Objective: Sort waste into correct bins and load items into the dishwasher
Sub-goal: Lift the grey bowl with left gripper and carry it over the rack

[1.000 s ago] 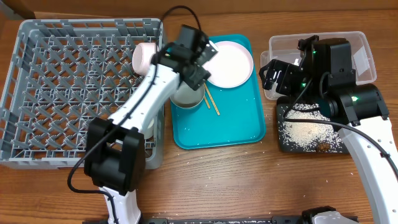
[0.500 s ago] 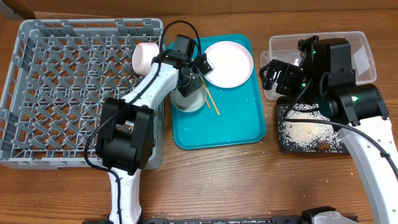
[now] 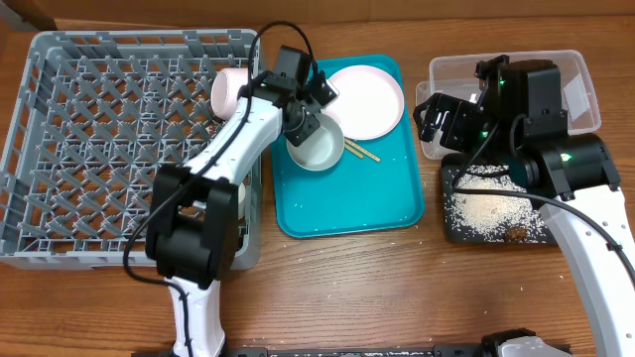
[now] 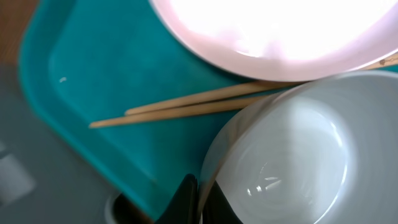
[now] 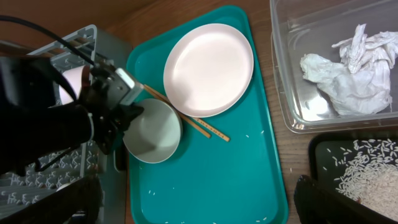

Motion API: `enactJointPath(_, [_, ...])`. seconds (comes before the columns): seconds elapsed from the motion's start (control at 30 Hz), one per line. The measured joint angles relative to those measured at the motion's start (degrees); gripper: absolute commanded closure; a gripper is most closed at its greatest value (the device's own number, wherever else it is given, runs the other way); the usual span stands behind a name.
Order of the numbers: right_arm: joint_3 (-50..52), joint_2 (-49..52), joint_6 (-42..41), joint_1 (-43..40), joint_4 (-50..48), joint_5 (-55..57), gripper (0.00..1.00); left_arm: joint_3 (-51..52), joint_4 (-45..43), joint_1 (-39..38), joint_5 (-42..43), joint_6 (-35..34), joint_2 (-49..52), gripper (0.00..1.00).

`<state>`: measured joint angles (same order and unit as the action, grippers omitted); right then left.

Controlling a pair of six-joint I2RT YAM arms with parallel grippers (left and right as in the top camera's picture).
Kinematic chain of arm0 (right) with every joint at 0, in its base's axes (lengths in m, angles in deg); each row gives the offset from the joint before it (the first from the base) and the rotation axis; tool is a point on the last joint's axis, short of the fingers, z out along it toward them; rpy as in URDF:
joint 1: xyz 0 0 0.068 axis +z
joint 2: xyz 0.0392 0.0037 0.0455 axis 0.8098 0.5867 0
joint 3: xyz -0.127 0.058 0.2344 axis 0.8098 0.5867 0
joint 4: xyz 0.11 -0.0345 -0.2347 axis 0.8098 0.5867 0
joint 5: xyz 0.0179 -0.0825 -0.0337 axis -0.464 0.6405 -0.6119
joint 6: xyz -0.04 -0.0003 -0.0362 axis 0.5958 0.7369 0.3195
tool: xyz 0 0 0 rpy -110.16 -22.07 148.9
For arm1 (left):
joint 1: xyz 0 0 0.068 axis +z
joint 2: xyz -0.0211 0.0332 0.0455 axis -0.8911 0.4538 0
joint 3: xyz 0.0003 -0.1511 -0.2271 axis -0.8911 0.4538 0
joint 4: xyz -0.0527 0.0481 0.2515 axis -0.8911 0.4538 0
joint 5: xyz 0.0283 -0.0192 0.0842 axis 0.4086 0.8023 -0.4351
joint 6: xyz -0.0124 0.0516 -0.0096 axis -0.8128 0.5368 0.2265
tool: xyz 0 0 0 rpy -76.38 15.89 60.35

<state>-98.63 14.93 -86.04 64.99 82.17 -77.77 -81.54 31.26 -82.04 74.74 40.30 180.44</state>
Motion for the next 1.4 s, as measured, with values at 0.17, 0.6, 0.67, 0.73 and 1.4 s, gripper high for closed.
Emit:
enactJointPath(0.17, [0.00,0.00,0.00,0.00,-0.22,0.02,0.00,0.00,1.88,0.39,-4.33,-8.04,-6.49,0.96])
enactJointPath(0.6, [0.00,0.00,0.00,0.00,-3.08,0.00,0.00,-0.90,13.88,3.37,-46.25,-31.61,-31.28,0.96])
enactJointPath(0.67, [0.00,0.00,0.04,0.00,-3.15,-0.02,0.00,-0.72,16.55,3.39,-53.11,-34.23,-30.36,0.96])
enactJointPath(0.73, [0.00,0.00,0.00,0.00,-3.15,0.00,0.00,0.04,18.34,3.37,-58.25,-36.61,-28.81,0.96])
enactJointPath(1.4, [0.00,0.00,0.02,0.00,-4.07,0.61,0.00,16.81,7.23,1.11,-81.70,-49.88,-15.78,0.96])
